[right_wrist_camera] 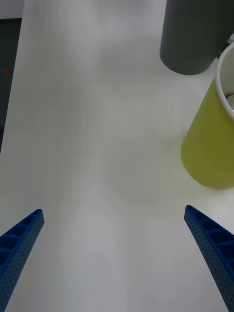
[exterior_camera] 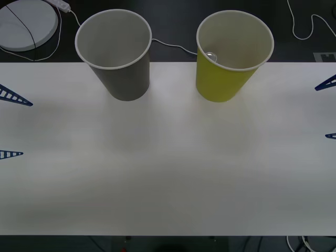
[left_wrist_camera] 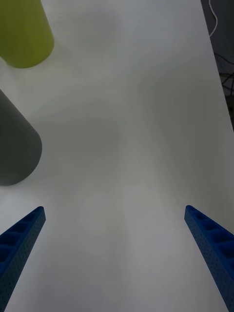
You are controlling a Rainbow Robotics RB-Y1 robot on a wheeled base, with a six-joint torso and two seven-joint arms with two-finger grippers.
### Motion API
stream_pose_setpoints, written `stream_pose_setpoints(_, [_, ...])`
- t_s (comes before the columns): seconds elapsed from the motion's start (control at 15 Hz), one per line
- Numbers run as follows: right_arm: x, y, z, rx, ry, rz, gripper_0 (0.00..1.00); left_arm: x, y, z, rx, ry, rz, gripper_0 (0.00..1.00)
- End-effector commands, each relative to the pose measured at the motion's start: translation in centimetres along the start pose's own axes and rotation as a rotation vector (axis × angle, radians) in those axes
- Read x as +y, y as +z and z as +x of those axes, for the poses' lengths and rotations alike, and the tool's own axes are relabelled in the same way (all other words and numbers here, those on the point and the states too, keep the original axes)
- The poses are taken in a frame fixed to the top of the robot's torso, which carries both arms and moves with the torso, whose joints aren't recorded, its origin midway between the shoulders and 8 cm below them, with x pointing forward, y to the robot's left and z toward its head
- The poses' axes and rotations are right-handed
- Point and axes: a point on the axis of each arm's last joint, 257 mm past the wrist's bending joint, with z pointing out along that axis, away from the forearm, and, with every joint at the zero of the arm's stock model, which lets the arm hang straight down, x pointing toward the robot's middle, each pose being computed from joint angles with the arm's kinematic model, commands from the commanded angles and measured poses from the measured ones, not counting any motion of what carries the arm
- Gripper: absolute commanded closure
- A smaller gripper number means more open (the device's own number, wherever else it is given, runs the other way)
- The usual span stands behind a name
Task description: Put the can into the green bin and the plastic bottle into the gray bin
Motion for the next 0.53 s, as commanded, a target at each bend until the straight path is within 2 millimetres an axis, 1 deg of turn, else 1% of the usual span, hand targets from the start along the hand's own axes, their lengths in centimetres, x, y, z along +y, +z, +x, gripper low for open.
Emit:
stream_pose_setpoints(0.07, [1.8, 0.8, 0.3, 0.016, -0.021, 0.015, 0.0, 0.0, 0.0, 0.0, 0.0, 0.0, 0.0, 0.0])
stream_pose_setpoints(0.13, [2.3, 1.1, 0.4, 0.03, -0.032, 0.028, 0.0, 0.0, 0.0, 0.0, 0.0, 0.0, 0.0, 0.0])
stream_pose_setpoints(0.4, [4.2, 3.3, 0.1, 0.028, -0.055, 0.061, 0.0, 0.0, 0.0, 0.0, 0.0, 0.0, 0.0, 0.0])
stream_pose_setpoints(0.53, [4.9, 3.4, 0.0, 0.031, -0.059, 0.069, 0.0, 0.0, 0.0, 0.0, 0.0, 0.0, 0.0, 0.0])
